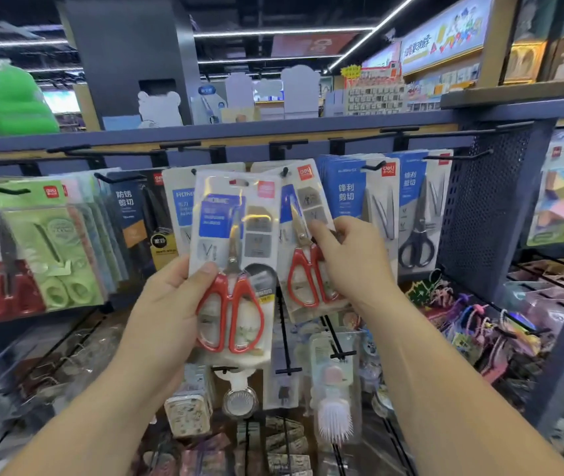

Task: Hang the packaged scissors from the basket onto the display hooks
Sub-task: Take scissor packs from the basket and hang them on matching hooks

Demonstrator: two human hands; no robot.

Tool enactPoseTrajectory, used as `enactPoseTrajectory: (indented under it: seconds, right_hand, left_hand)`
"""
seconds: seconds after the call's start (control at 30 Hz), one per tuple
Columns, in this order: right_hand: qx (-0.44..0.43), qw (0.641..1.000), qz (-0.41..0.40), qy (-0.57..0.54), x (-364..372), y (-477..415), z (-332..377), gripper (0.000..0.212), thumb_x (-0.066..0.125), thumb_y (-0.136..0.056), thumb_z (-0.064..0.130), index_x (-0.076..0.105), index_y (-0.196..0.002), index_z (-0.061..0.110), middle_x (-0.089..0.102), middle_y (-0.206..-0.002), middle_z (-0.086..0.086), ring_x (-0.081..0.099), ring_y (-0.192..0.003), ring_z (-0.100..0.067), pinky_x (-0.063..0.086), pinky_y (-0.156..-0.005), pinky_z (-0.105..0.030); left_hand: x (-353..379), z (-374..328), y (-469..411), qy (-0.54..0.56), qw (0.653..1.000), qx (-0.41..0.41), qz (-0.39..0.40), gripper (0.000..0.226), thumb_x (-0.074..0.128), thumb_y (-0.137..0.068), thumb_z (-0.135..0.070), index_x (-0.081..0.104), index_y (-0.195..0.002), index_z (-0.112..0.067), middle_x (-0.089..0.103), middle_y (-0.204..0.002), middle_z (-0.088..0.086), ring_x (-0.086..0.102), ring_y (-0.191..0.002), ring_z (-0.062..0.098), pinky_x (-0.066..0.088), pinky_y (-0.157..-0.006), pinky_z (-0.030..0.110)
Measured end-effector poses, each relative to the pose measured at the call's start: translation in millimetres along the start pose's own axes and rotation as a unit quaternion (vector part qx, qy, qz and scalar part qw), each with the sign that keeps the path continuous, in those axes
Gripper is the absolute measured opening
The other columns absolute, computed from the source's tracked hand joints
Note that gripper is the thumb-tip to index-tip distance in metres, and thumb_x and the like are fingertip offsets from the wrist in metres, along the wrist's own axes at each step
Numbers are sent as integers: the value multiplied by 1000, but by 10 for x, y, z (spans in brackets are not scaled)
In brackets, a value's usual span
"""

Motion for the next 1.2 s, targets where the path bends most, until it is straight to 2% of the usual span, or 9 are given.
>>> enactPoseTrajectory:
  seconds: [0.1,0.23,0.4,0.63,0.8,0.9,1.03,1.1,1.2]
  right_hand:
    - [12,999,7,-39,0,93,-162,39,63,-101,43,63,-77,12,62,-69,-3,57,-65,-23,44,-62,-39]
    - [25,994,29,-104,0,202,-317,21,63,-104,37,74,-93,23,77,-84,0,74,-82,-18,59,-76,-43]
    - [20,994,19,-107,-68,243,-338,17,63,-104,29,72,-90,24,75,-79,4,68,-71,-8,48,-62,-26]
    - [20,995,13,-94,-75,238,-355,15,62,-104,27,73,-93,23,76,-85,0,72,-81,-18,54,-70,-30]
    - [31,996,-6,-84,-56,192,-404,14,64,-104,27,72,-92,26,77,-85,2,72,-78,-14,54,-63,-23]
    - [48,996,-20,-72,37,143,-462,13,66,-101,33,74,-94,25,76,-83,4,72,-77,-18,57,-68,-35]
    - [44,997,-44,-45,153,66,-405,17,64,-102,30,73,-91,22,70,-74,7,64,-70,-9,45,-65,-29]
    - [49,997,-51,-23,183,28,-377,17,62,-103,29,71,-91,22,69,-75,9,63,-74,-10,42,-66,-28]
    - [64,997,-49,-8,228,-14,-417,19,57,-105,27,73,-104,17,72,-90,5,65,-86,-15,45,-75,-29]
  left_hand:
    - [255,-73,-88,-17,998,-5,53,28,51,-110,-21,78,-109,-25,82,-100,9,79,-85,26,61,-84,46]
    - [478,-140,-214,-28,997,-10,77,22,52,-110,-24,73,-114,-23,82,-95,8,79,-78,22,65,-70,38]
    - [521,-114,-267,-30,997,-21,70,21,52,-110,-25,73,-111,-24,82,-94,7,79,-74,20,64,-61,33]
    - [457,-71,-234,-11,997,-38,67,22,52,-110,-25,74,-115,-22,82,-89,8,75,-64,18,60,-50,29]
    - [508,20,-373,-36,996,-48,61,20,52,-111,-28,72,-114,-26,82,-89,4,78,-69,16,59,-52,29]
    - [541,150,-511,-39,997,-55,42,22,53,-110,-28,74,-114,-22,83,-89,0,79,-76,15,60,-61,28]
    - [620,290,-639,0,998,-69,5,20,53,-111,-25,72,-111,-19,82,-87,-2,78,-71,10,56,-51,21]
    - [663,340,-721,-2,997,-68,-23,21,53,-111,-25,72,-111,-18,82,-95,3,80,-78,15,60,-55,25]
    - [702,366,-813,-22,997,-54,-58,21,53,-110,-26,71,-118,-18,79,-107,3,78,-92,19,64,-73,32]
Point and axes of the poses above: each hand's wrist, its own y-axis away from the middle knuckle, its own x-axis out of the palm, z = x × y, the point moved 9 cm from there along -y, towards the middle knuckle
